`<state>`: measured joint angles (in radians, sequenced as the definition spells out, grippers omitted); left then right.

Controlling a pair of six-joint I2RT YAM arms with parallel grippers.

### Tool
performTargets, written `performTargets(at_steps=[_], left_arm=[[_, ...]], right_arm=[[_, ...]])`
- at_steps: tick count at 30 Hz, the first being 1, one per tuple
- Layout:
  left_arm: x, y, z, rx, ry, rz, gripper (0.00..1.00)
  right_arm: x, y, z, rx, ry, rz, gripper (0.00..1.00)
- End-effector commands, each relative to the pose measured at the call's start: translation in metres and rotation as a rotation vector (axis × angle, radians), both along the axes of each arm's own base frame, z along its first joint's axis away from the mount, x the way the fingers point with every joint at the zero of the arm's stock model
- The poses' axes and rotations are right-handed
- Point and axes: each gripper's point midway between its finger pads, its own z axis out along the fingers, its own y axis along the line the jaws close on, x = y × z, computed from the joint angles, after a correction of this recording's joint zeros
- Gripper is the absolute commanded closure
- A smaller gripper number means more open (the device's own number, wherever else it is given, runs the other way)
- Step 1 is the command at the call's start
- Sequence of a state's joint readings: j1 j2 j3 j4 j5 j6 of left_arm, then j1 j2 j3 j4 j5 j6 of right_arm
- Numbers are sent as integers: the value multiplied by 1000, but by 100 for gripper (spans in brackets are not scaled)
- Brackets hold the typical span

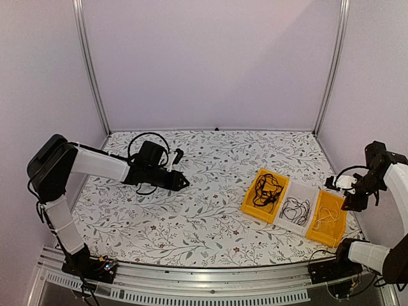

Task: Untangle the cables

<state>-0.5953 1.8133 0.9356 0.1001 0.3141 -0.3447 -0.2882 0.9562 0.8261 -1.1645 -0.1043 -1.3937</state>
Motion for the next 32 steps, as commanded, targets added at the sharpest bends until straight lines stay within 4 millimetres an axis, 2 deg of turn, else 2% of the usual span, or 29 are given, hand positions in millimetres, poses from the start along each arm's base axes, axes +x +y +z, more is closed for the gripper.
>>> performTargets(at_steps=[1, 4, 8, 9, 10, 12, 14, 16, 18, 19, 20, 21, 25, 27, 29, 32], left_arm=[[13, 7, 31, 55, -81, -8, 68], [23, 15, 48, 106, -114, 32, 68], [50, 32, 71, 182, -158, 149, 71], [57, 36, 79, 190, -167, 176, 71], [64, 38, 90, 191, -184, 199, 71], [75, 40, 109, 186, -232, 223, 70], [88, 46, 131, 204, -307, 262, 62], [101, 51, 150, 218, -358, 294, 47], [113, 53, 166, 232, -385, 312, 39], [117, 53, 173, 240, -392, 315, 26], [119, 53, 179, 249, -393, 320, 7], [121, 53, 186, 248, -398, 329, 1], [120, 58, 223, 215, -420, 389, 0], [115, 63, 237, 201, -413, 415, 0], [111, 68, 248, 203, -411, 434, 0], [106, 74, 250, 226, -408, 435, 0]], right_arm=[[39, -1, 65, 2, -174, 30, 36], [82, 14, 105, 188, -263, -56, 36], [141, 32, 134, 462, -270, -218, 34], [161, 32, 134, 497, -273, -261, 31], [174, 38, 140, 553, -274, -323, 25], [194, 59, 139, 613, -266, -306, 4], [220, 78, 139, 597, -361, -295, 1], [235, 105, 141, 541, -440, -299, 1], [247, 131, 153, 548, -508, -286, 1], [253, 142, 163, 570, -533, -276, 1], [258, 151, 176, 602, -561, -276, 1], [263, 157, 191, 637, -584, -277, 1], [282, 164, 244, 760, -660, -329, 1], [286, 162, 262, 794, -709, -346, 1], [285, 162, 270, 818, -724, -349, 1], [284, 161, 268, 841, -717, -379, 1]])
